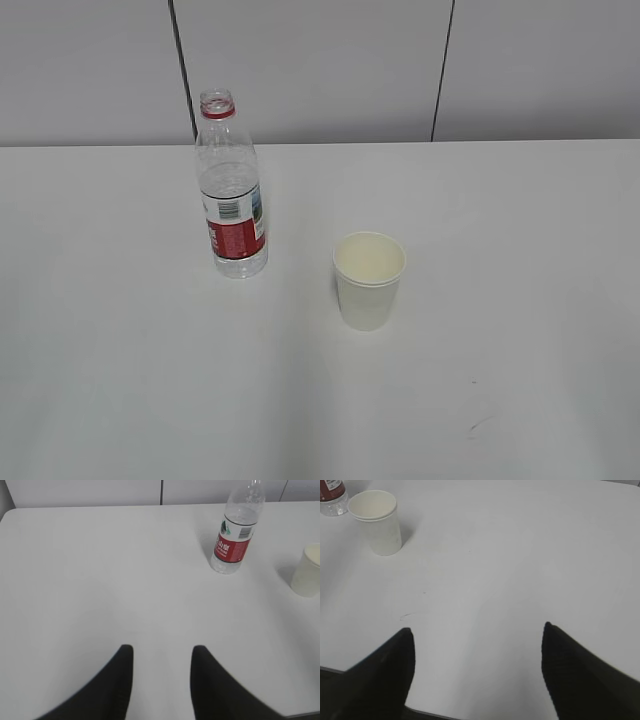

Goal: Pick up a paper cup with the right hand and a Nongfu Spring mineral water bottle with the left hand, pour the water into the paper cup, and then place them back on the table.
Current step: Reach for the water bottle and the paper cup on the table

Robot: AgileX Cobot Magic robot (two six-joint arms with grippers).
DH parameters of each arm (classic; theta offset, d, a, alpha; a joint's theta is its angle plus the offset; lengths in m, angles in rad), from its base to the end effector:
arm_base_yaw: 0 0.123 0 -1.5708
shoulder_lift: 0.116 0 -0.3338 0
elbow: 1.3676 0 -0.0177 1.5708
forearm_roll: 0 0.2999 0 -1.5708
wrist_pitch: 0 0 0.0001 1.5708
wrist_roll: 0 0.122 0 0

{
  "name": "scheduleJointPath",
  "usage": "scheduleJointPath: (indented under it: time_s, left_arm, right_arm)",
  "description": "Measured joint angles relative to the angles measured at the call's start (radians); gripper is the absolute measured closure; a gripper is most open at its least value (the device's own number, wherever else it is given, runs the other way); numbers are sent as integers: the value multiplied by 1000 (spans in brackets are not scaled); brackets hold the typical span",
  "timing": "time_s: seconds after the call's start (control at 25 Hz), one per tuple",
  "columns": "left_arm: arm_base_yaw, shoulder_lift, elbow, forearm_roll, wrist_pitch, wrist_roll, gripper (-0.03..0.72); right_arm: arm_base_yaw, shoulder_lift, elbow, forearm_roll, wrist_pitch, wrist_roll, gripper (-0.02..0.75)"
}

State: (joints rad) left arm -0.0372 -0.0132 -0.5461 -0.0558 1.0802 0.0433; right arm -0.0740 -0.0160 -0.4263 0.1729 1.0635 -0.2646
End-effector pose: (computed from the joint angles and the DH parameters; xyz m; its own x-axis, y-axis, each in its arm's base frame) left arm 0.0070 -0.0063 0.3008 -0.4179 0.0325 -0.9079 0.0889 0.9960 -0.0052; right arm 0.0232 0.0167 0.2623 -0.4839 -0.1416 -0.8636 -0.1454 0.9861 -0.0802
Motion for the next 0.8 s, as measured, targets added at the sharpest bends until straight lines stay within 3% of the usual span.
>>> scheduleJointPath:
  time_s: [0.8]
  left_arm:
    - [0, 0, 0, 0, 0, 0, 449]
  right_arm:
    - [0, 0, 0, 0, 0, 0, 156]
